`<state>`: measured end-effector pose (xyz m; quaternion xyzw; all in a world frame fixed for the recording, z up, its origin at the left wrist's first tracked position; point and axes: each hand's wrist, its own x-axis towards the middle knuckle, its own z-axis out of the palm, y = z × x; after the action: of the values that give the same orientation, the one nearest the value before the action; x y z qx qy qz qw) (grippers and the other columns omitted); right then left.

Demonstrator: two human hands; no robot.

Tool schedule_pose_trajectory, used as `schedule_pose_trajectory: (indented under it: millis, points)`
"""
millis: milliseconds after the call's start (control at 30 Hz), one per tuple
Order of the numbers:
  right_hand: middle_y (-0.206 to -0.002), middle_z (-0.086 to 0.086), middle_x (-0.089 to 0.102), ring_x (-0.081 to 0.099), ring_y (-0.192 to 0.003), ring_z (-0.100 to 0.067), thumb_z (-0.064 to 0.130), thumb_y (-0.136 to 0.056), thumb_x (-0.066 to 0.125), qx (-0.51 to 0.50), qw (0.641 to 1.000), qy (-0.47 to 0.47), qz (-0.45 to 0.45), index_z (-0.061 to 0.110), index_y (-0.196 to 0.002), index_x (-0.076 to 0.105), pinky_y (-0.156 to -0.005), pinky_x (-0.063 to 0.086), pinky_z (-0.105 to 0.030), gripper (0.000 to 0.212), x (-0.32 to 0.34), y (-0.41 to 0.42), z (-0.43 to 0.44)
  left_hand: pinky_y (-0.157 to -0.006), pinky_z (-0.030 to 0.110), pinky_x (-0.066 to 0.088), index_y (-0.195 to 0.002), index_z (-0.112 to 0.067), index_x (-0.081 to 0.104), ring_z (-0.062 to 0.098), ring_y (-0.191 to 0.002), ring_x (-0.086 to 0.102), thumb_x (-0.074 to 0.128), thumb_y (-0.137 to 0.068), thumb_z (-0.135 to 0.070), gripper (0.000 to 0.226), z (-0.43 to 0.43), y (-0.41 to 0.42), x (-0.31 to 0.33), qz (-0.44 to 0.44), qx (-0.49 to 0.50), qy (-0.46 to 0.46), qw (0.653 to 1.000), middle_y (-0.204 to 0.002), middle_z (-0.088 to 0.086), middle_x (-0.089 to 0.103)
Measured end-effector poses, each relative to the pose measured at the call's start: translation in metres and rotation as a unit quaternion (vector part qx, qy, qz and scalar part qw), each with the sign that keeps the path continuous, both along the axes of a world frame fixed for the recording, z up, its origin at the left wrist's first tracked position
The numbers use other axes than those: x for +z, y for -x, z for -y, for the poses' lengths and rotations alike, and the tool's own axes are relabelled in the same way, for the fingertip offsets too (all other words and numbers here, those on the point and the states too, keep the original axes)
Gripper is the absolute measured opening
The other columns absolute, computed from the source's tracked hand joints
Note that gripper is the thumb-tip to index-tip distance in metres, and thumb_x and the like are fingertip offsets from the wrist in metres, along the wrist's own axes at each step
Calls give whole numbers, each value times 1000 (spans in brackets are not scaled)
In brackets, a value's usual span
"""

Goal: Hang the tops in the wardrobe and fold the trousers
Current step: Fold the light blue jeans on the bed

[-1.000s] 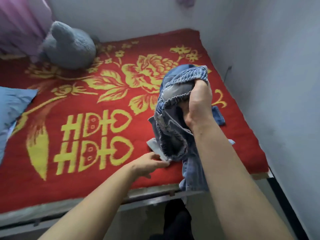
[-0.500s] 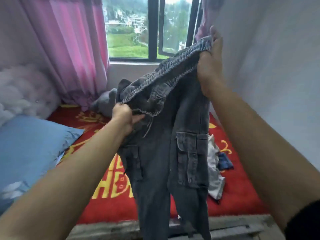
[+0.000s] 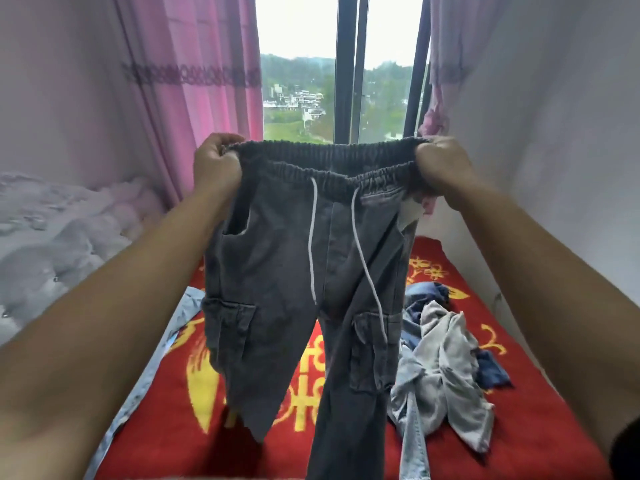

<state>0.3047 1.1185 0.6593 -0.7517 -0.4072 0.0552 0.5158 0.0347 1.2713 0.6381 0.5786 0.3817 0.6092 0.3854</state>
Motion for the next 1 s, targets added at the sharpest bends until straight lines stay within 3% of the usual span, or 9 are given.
schedule_pose_trajectory:
  millis: [100, 233, 333, 433, 600, 700, 833, 933, 1000]
  points:
    - [-102, -20, 70, 72, -74, -30, 12, -85, 42, 46, 991, -3, -126, 11, -95, 61, -62, 62, -41, 21, 0, 9, -6, -79, 8, 46, -98, -25, 55, 11, -93, 53, 53, -91, -14, 13, 1, 14, -10, -167, 48, -87, 981, -121, 4, 48]
    - [-97, -10, 65, 73, -86, -21, 11, -92, 59, 179, 952, -52, -241, 9, -98, 60, -68, 62, -32, 6, 5, 8, -15, -92, 19, 40, -114, -18, 49, 13, -103, 44, 86, -70, -37, 61, -15, 31, -23, -305, 50, -146, 940, -124, 5, 36]
    - [-95, -6, 68, 73, -95, -23, 24, -88, 68, 202, 958, -41, -199, 12, -101, 66, -77, 62, -34, 18, 5, -5, -25, -81, 28, 42, -99, -16, 56, 24, -98, 53, 77, -75, -24, 33, -40, 34, -21, -310, 115, -168, 929, -117, 10, 49]
    - [-87, -6, 72, 71, -70, -18, 43, -80, 68, 137, 986, 41, -83, 13, -98, 67, -56, 51, -25, 35, 3, -23, -44, -69, 30, 44, -90, -17, 59, 20, -83, 56, 71, -74, -19, 20, -71, 24, -18, -270, 107, -137, 947, -93, 6, 61]
    - [-65, -3, 67, 57, -48, -12, 31, -94, 54, 166, 974, 148, -51, 10, -90, 62, -43, 42, -21, 23, -10, -54, -100, -58, 28, 52, -101, -10, 56, 16, -72, 62, 70, -76, -9, 29, -123, -14, -15, -151, -88, 107, 979, -84, 6, 61]
    - [-89, -17, 75, 74, -72, -23, 11, -91, 60, 162, 971, 141, -105, -2, -103, 66, -70, 63, -34, 19, -23, -68, -142, -56, 27, 54, -112, -3, 54, 17, -70, 67, 76, -74, -17, 46, -145, -38, -26, -188, -100, 164, 963, -90, 10, 64]
    - [-81, -18, 76, 76, -71, -26, 18, -73, 86, 114, 968, 202, -98, -4, -95, 73, -78, 63, -41, 34, -39, -83, -176, -37, 21, 43, -77, -7, 60, 13, -37, 53, 60, -82, 8, 16, -171, -56, -47, -241, -25, 200, 949, -67, 12, 55]
    - [-71, -14, 71, 71, -55, -24, 33, -76, 83, 46, 962, 270, -1, -1, -86, 70, -56, 59, -31, 37, -53, -86, -187, -56, 30, 48, -76, -10, 58, 23, -61, 56, 56, -80, 10, 20, -187, -61, -64, -307, -32, 208, 928, -78, 14, 56]
    - [-81, -12, 69, 65, -64, -25, 35, -86, 63, -20, 941, 312, 126, 2, -90, 67, -62, 50, -27, 33, -61, -87, -188, -72, 33, 49, -89, -12, 58, 27, -85, 56, 58, -78, 1, 17, -193, -61, -66, -417, 34, 152, 896, -92, 10, 57]
